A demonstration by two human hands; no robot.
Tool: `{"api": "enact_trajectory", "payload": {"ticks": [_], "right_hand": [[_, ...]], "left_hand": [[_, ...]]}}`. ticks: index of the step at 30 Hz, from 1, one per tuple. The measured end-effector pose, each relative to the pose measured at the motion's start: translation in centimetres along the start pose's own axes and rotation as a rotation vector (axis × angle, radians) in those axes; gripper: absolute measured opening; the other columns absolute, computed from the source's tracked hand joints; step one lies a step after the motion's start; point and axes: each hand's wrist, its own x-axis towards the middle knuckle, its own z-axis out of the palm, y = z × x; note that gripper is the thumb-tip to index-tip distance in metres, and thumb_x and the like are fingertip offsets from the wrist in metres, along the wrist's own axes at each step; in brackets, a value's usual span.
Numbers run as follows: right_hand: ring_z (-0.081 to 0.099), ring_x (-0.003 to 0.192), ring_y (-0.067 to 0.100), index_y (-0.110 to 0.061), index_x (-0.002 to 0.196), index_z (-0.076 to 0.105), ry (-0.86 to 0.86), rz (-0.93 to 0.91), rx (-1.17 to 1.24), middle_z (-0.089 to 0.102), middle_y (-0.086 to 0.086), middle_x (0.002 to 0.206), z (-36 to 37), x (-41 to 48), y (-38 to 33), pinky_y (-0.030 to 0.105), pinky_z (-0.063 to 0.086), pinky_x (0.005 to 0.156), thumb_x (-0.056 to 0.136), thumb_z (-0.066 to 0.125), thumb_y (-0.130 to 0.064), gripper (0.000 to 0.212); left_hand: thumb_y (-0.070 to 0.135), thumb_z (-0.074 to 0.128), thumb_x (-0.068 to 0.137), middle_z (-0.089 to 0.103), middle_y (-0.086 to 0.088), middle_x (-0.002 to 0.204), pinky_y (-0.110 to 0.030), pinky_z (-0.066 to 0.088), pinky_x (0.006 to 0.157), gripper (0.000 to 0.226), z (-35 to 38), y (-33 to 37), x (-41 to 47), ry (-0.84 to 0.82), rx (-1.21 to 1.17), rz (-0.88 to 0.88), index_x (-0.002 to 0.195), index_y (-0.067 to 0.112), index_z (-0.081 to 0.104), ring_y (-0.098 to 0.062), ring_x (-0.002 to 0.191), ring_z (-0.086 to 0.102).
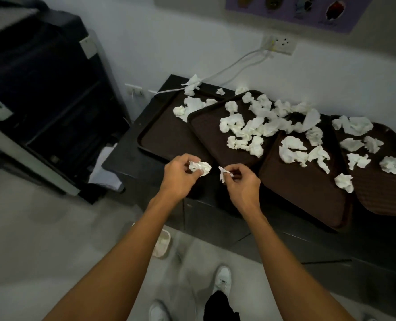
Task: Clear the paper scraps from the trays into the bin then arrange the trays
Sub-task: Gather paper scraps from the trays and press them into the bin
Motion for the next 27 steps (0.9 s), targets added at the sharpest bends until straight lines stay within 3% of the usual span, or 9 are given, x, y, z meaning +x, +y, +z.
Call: {"api": "enact_trajectory", "payload": {"ticks": [4,12,17,22,27], "right_hand": [[0.068,0.074,-0.003,-0.014,0.094,0.075,-0.061,0.011,0.025,0.073,0.000,0.092,5.7,-4.1,-2.1,0.008,0.050,0.065,0.092,0.072,-0.006,0.008],[0.068,0.083,-0.003,-0.015,0.095,0.077,-0.232,0.025,0.003,0.074,-0.006,0.092,15.1,-9.8,-3.7,0.007,0.050,0.071,0.089,0.076,-0.008,0.009],[0.071,0.081,0.001,-0.018,0.090,0.078,-0.339,0.048,-0.064,0.075,-0.005,0.094,19.8,-10.8,-2.1,0.012,0.055,0.073,0.086,0.079,-0.009,0.010],[0.071,0.080,0.003,-0.012,0.090,0.079,-0.459,0.024,-0.135,0.074,-0.001,0.096,23.9,-10.9,1.5,0.012,0.054,0.074,0.085,0.080,-0.005,0.009],[0.071,0.083,0.010,-0.018,0.084,0.079,-0.565,0.070,-0.208,0.072,-0.003,0.094,28.5,-10.5,6.9,0.029,0.059,0.085,0.082,0.080,-0.005,0.013]], "left_hand": [[0.014,0.087,0.078,0.070,0.003,0.102,-0.004,0.046,0.066,0.029,-5.9,-3.9,-3.5,0.065,-0.027,-0.085,0.104,0.020,0.074,-0.001,0.077,0.067],[0.020,0.091,0.074,0.071,0.007,0.093,-0.006,0.048,0.065,0.031,-13.6,-11.3,-8.6,0.192,-0.102,-0.257,0.099,0.021,0.072,-0.002,0.077,0.068],[0.027,0.089,0.077,0.074,0.007,0.088,-0.010,0.051,0.065,0.027,-15.2,-15.8,-10.5,0.270,-0.135,-0.353,0.098,0.023,0.072,0.000,0.075,0.069],[0.022,0.086,0.080,0.072,0.000,0.088,-0.003,0.045,0.059,0.022,-15.1,-21.1,-11.6,0.340,-0.131,-0.494,0.097,0.019,0.073,0.000,0.071,0.065],[0.012,0.082,0.084,0.064,0.009,0.074,-0.004,0.043,0.052,0.018,-13.9,-27.1,-10.7,0.384,-0.162,-0.593,0.098,0.007,0.071,0.013,0.056,0.061]]}}
